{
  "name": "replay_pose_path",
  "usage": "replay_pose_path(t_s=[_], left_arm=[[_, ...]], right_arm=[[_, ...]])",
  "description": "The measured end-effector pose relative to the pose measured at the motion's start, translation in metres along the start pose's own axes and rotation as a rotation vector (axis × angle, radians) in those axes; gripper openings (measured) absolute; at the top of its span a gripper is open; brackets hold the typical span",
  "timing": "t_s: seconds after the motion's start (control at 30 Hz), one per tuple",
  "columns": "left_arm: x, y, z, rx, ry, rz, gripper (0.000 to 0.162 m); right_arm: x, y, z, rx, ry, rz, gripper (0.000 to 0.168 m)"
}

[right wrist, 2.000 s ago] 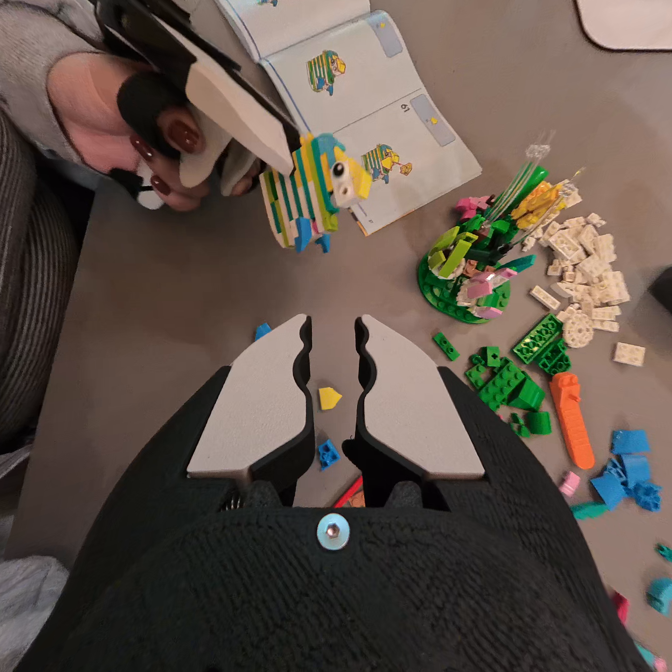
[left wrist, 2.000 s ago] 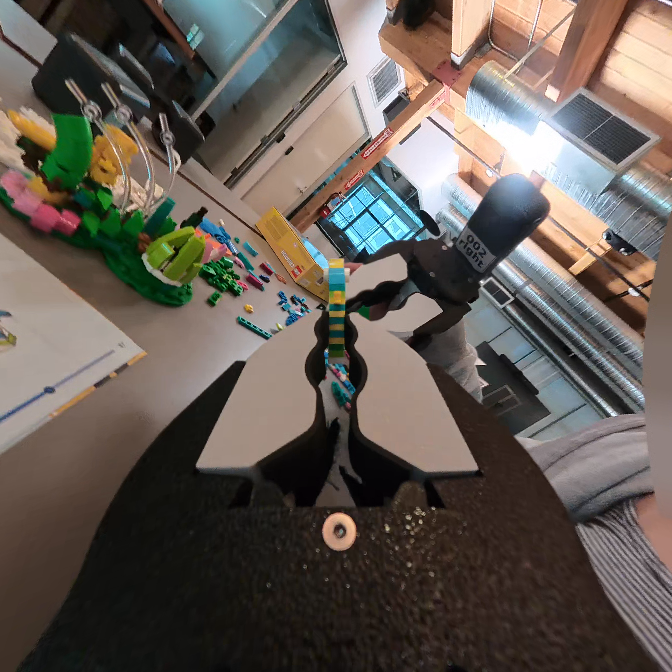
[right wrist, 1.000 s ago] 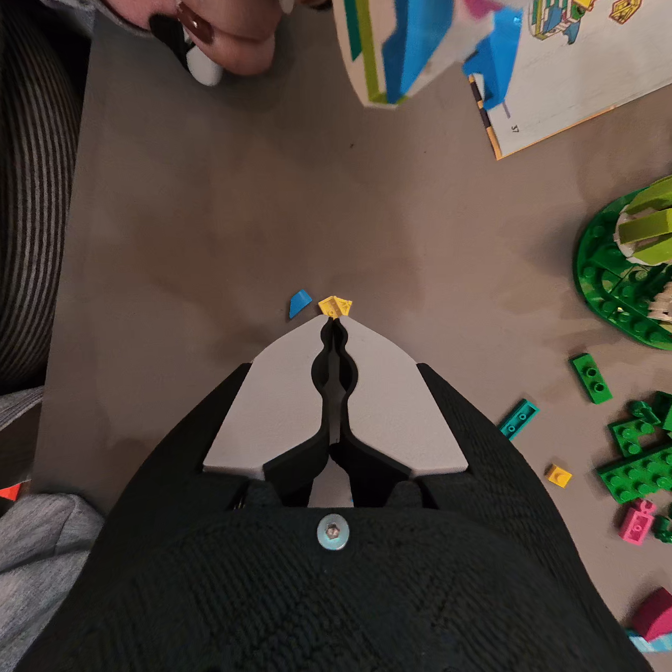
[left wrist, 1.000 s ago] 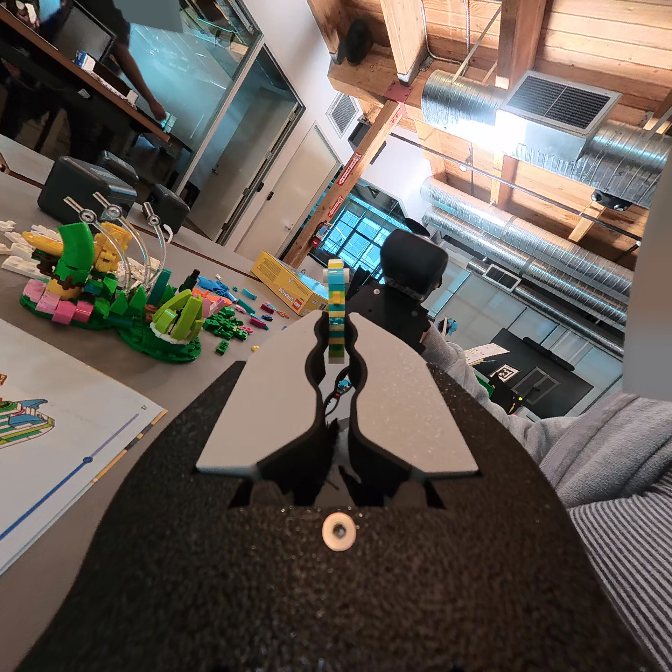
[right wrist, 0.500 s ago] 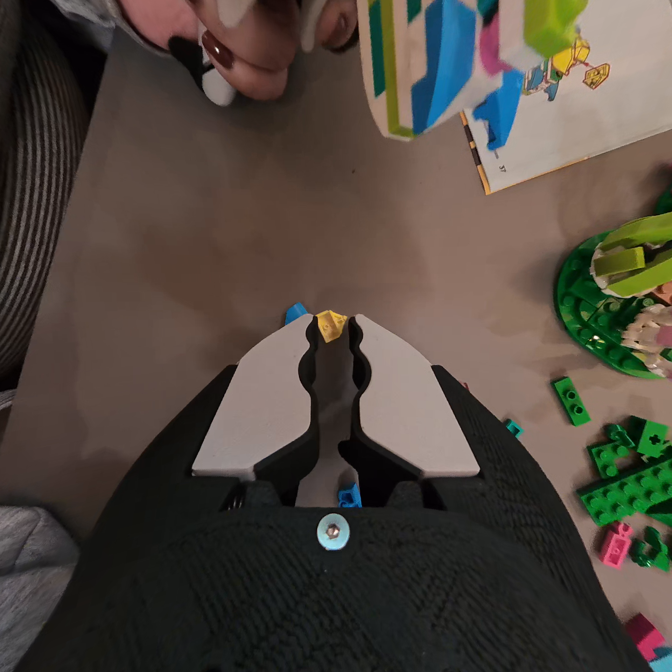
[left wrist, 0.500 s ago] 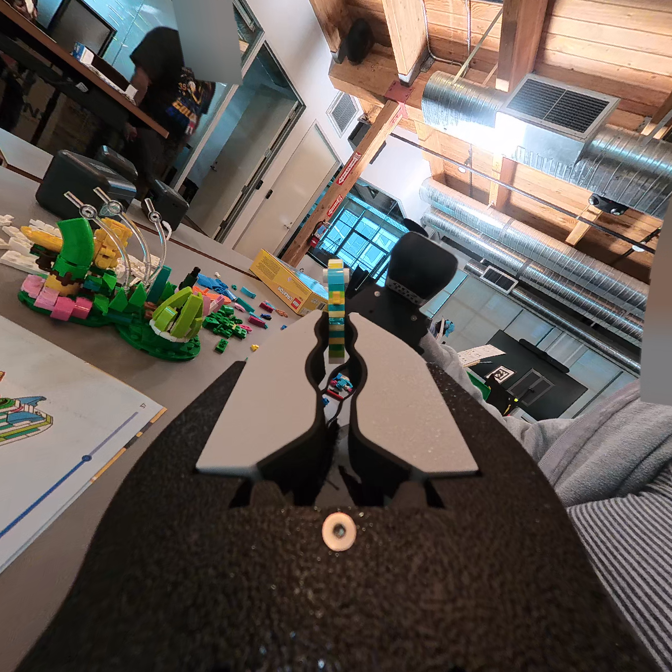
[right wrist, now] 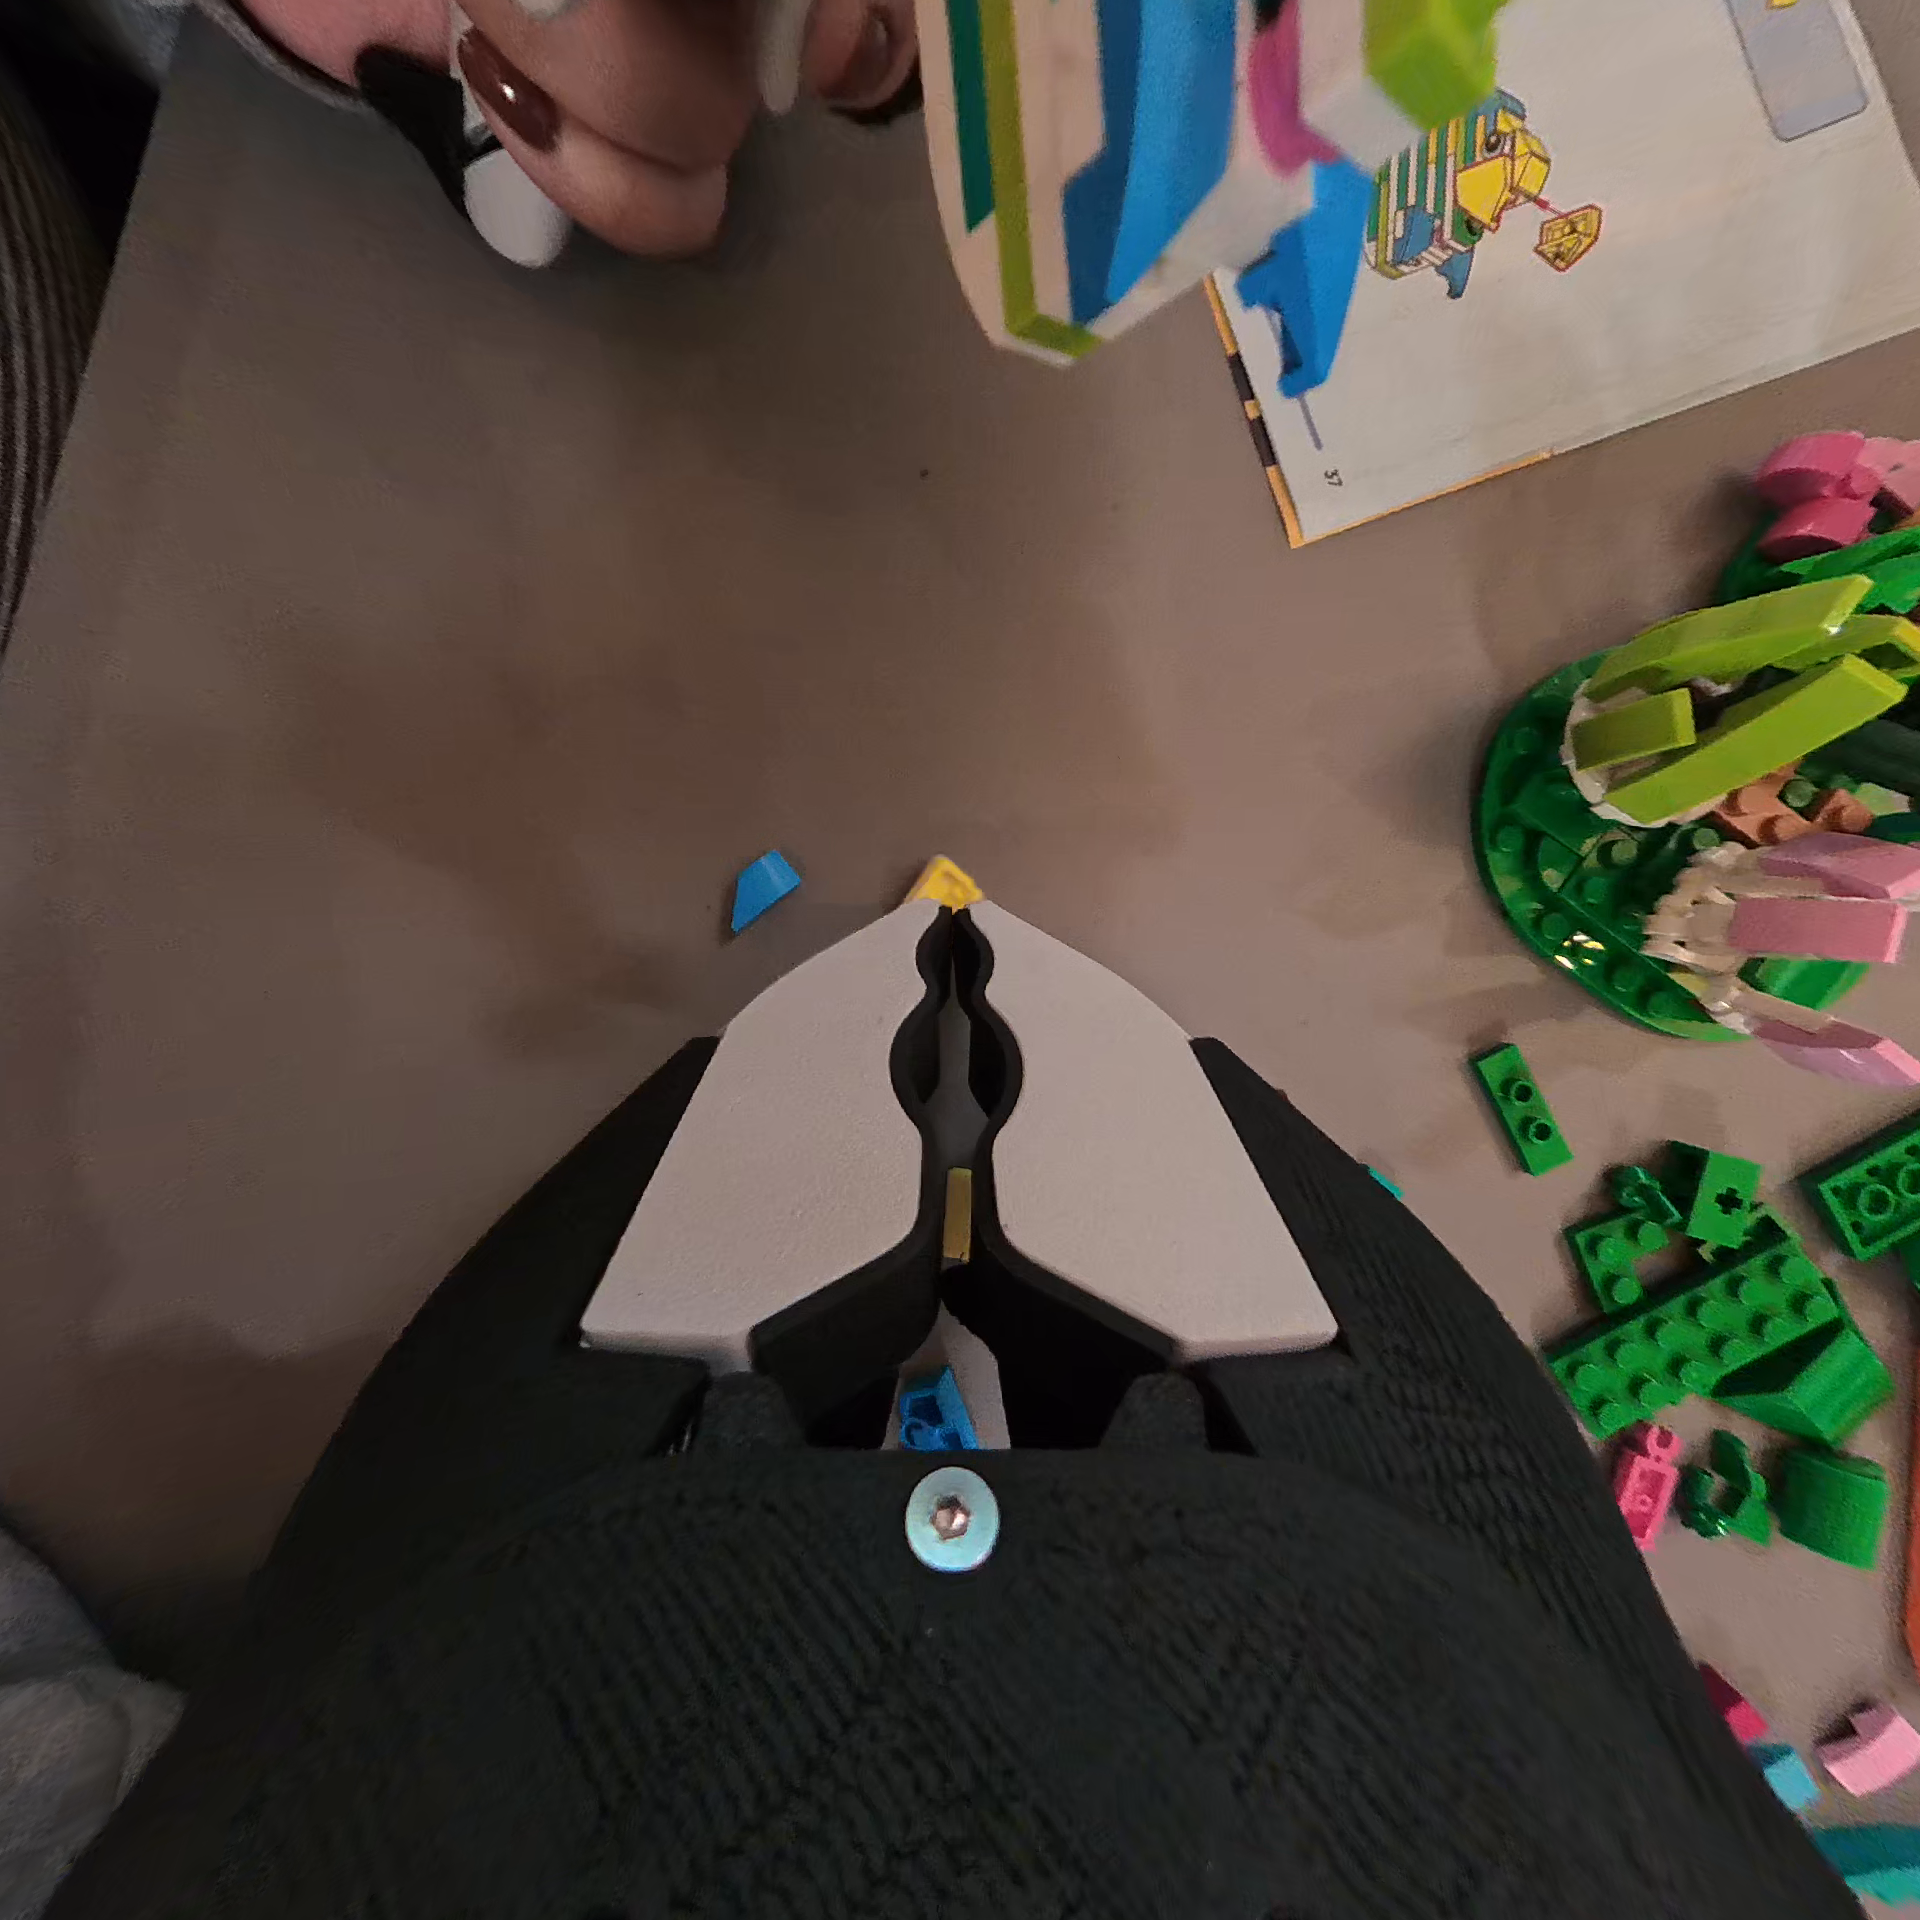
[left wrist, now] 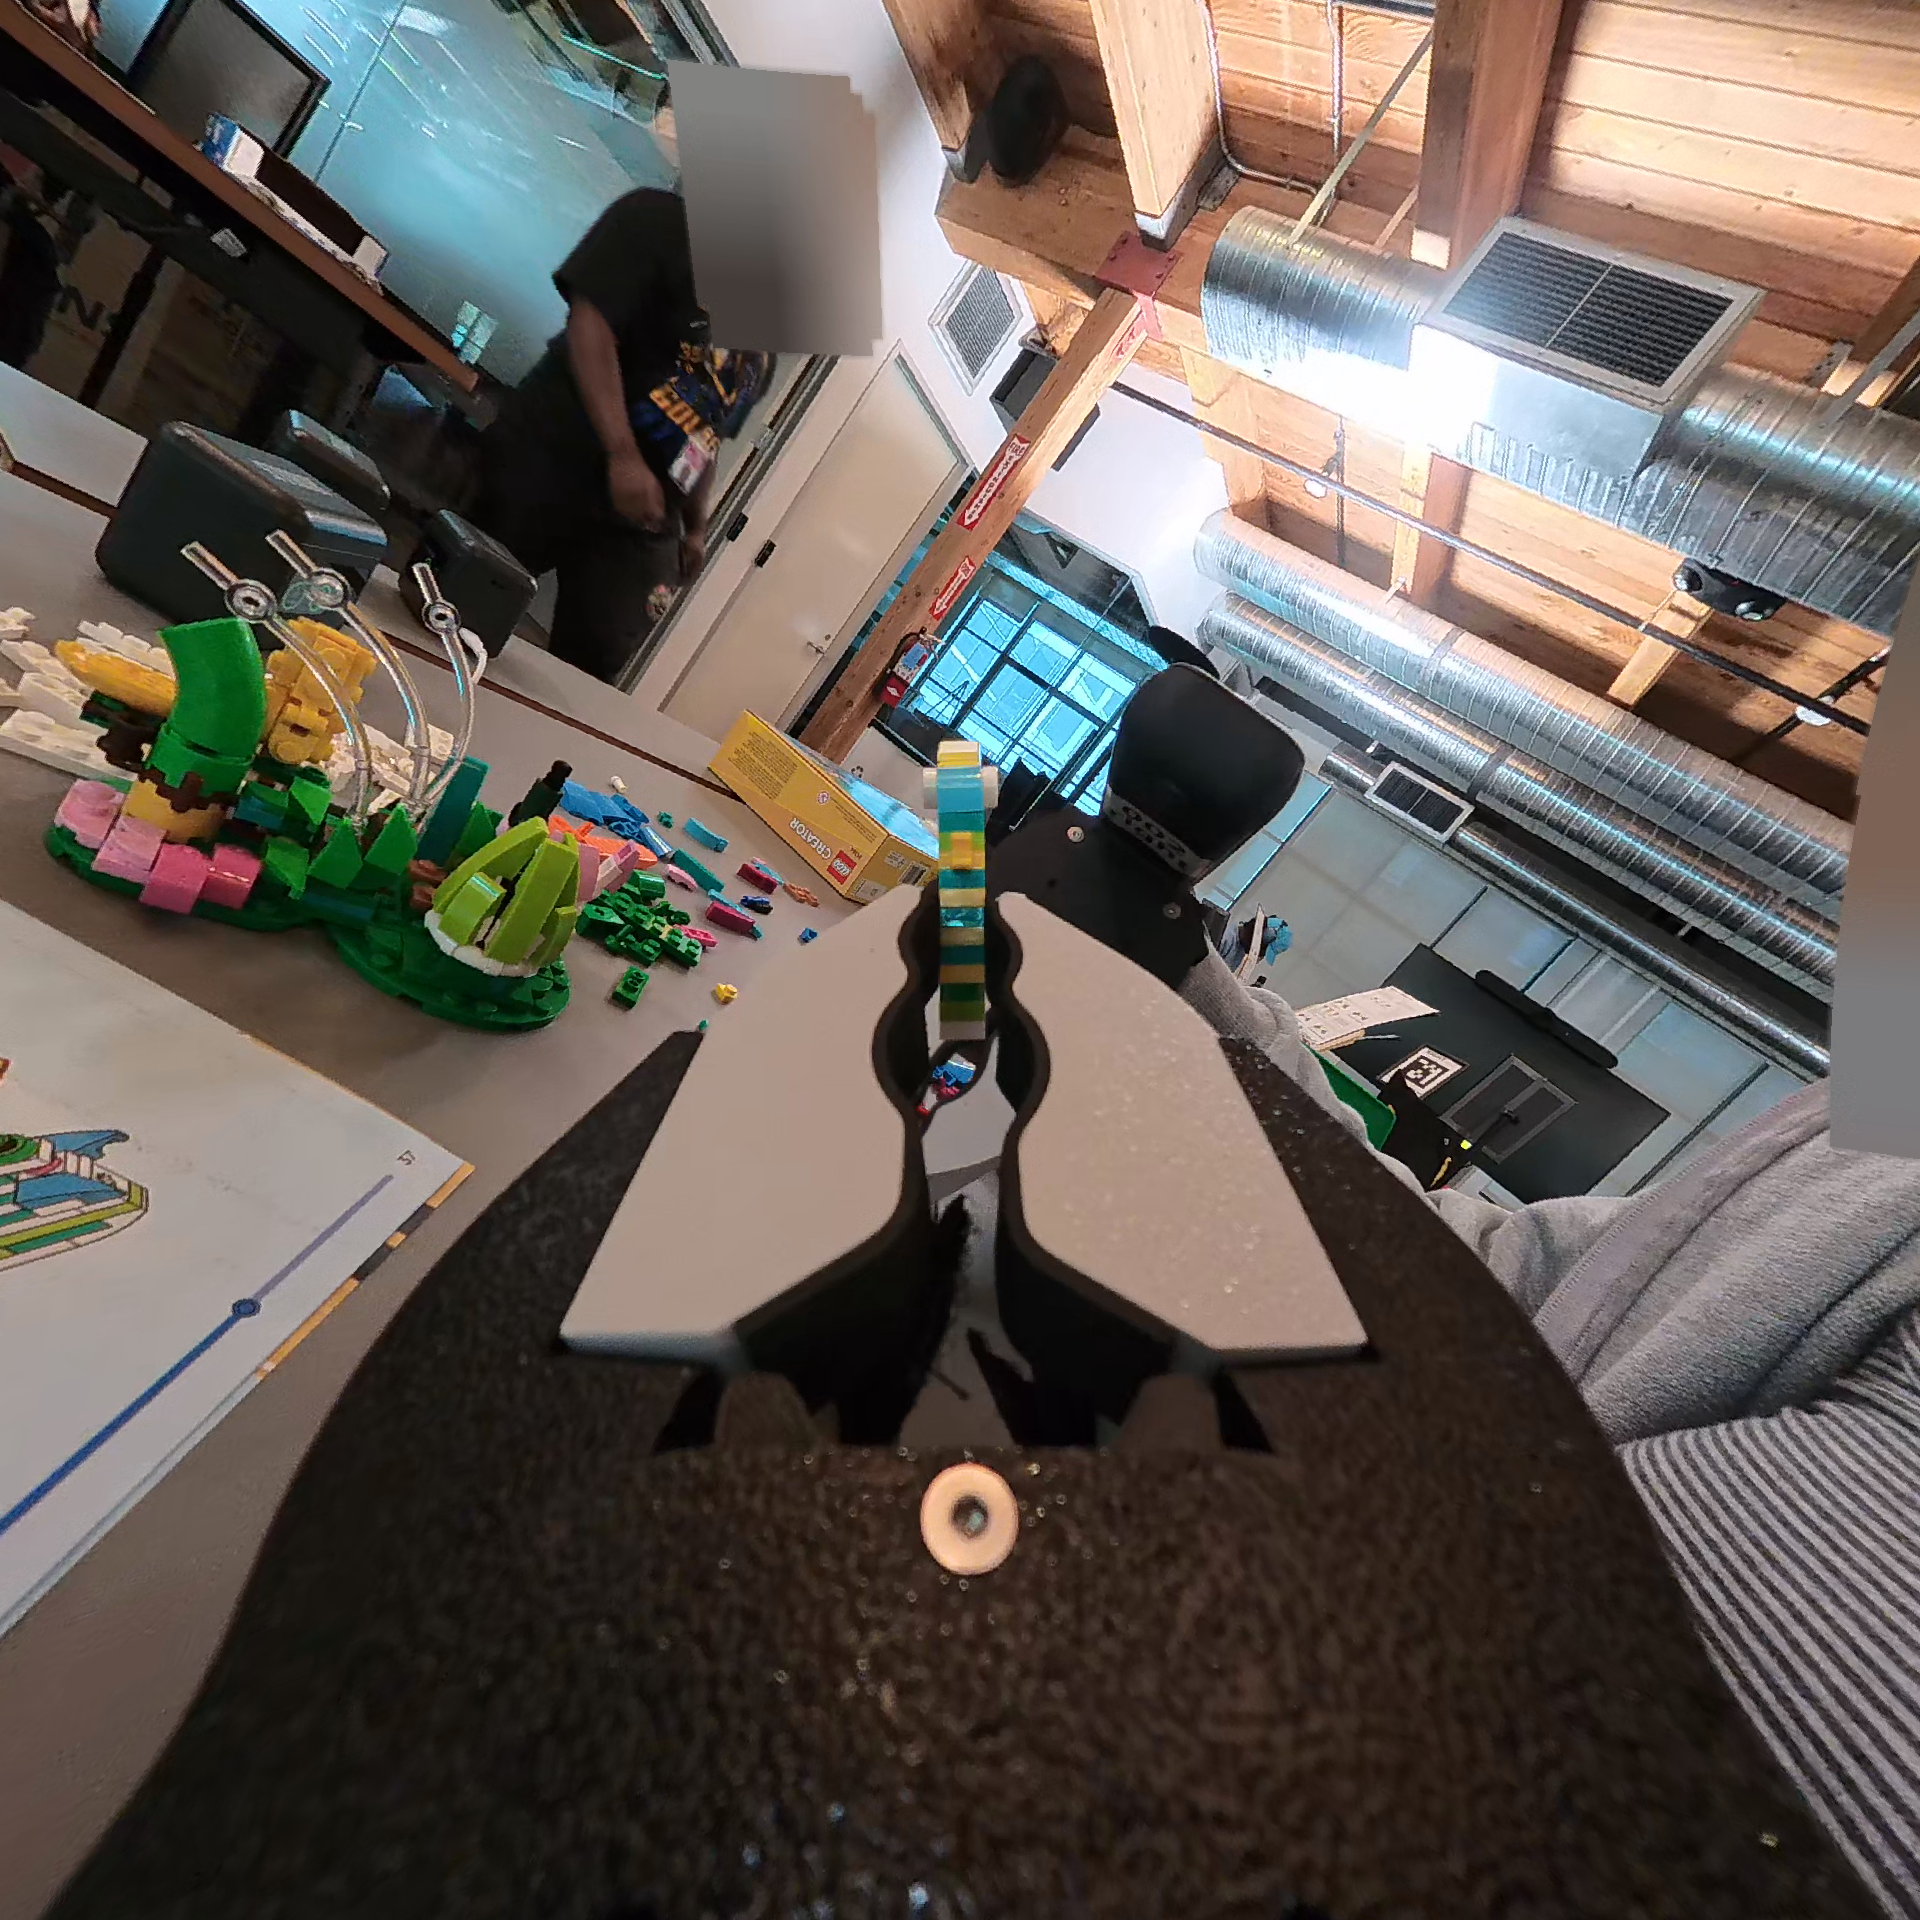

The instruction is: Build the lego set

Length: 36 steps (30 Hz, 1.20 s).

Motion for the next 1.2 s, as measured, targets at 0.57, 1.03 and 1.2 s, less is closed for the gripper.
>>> replay_pose_path(t_s=[0.57, 1.03, 1.2], left_arm=[[0.003, 0.000, 0.000, -0.001, 0.026, 0.007, 0.007], [0.011, -0.004, -0.007, 0.074, 0.019, 0.087, 0.007], [0.020, -0.006, -0.009, 0.106, 0.056, 0.156, 0.007]], right_arm=[[-0.003, -0.002, -0.005, -0.040, -0.058, 0.027, 0.023], [-0.020, 0.006, 0.003, -0.073, 0.050, -0.156, 0.010], [-0.035, 0.032, 0.026, -0.145, 0.185, -0.410, 0.009]])
Point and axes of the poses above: each gripper's, where its closed fingertips meet, y back along the fingers, z out of its top, x = y × z across the jaws, the point moved 3 cm from there along y, back along the fingers
